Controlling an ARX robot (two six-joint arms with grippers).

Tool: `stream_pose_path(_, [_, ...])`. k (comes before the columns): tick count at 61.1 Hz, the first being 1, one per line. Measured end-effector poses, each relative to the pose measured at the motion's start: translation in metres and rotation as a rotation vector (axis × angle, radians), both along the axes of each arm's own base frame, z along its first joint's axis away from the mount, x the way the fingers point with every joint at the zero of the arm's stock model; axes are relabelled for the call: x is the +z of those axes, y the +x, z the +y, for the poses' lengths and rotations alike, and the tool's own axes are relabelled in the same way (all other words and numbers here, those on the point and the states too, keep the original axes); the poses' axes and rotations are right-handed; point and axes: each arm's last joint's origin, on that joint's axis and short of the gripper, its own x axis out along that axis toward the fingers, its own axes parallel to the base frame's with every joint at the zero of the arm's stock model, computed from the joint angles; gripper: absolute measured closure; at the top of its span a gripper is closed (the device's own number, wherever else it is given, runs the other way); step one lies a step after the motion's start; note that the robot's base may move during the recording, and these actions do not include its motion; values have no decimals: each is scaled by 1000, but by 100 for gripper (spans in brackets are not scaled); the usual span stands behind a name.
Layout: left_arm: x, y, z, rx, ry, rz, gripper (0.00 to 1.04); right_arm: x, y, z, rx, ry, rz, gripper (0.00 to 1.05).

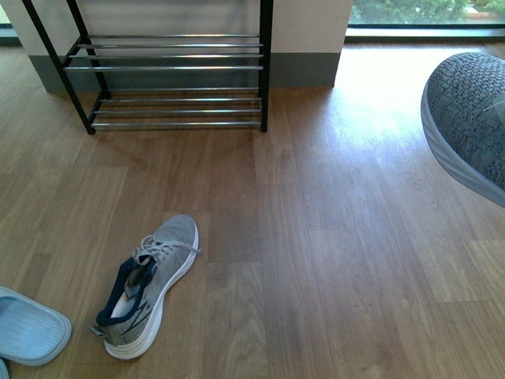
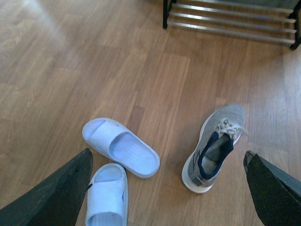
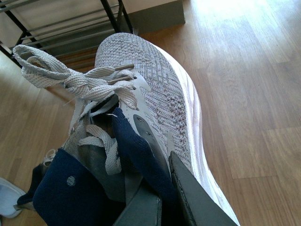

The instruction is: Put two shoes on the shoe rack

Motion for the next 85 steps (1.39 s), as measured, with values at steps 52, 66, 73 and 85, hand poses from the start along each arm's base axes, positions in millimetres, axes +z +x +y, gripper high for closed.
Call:
stream_pose_path(52, [-176,127,-80,-369,27,480,9,0,0,0,0,0,0,103])
stream_pose_path(66, [-209,153,-96,-393,37,539,9,0,0,0,0,0,0,103])
stream_pose_path(73, [-224,165,-100,-381,57,565,9,0,0,0,-1,0,0,103])
stream_pose_path(85, [-250,179,-104,-370,97,603,9,0,0,0,-1,0,0,103])
